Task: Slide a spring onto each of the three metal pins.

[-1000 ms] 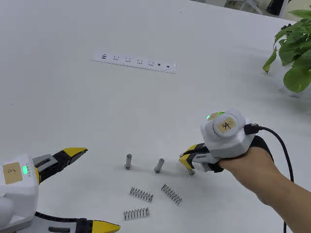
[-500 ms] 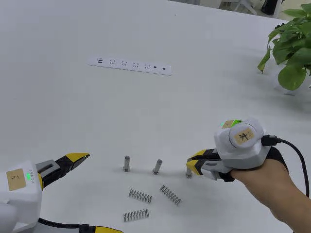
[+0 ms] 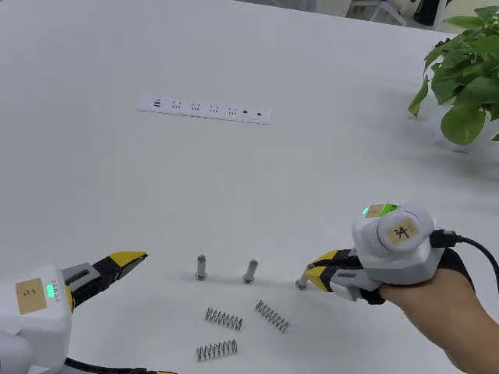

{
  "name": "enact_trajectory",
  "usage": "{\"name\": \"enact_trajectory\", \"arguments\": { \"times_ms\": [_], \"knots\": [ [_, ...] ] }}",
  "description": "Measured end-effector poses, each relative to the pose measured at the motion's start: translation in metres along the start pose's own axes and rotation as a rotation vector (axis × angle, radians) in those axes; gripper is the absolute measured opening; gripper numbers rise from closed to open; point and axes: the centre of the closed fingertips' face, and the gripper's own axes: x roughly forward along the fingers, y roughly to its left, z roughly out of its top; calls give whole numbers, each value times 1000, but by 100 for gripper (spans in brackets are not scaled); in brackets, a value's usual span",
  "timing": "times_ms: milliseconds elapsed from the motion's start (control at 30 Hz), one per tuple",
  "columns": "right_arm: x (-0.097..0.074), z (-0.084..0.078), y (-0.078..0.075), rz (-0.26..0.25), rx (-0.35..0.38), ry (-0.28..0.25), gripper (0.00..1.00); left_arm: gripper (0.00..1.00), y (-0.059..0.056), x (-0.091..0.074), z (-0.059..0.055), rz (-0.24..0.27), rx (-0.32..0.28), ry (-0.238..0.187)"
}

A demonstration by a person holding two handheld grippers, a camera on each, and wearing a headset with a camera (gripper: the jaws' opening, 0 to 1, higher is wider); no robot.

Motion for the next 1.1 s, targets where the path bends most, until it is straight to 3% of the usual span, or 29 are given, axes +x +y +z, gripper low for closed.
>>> {"name": "enact_trajectory", "arguments": {
  "times_ms": [767,1100],
  "knots": [
    [-1,-3,1,9,2,7,10,100,0,1,-4,-4,0,6],
    [-1,-4,1,12,0,0,18,100,-1,1,-4,-8,2,6]
  ]
}}
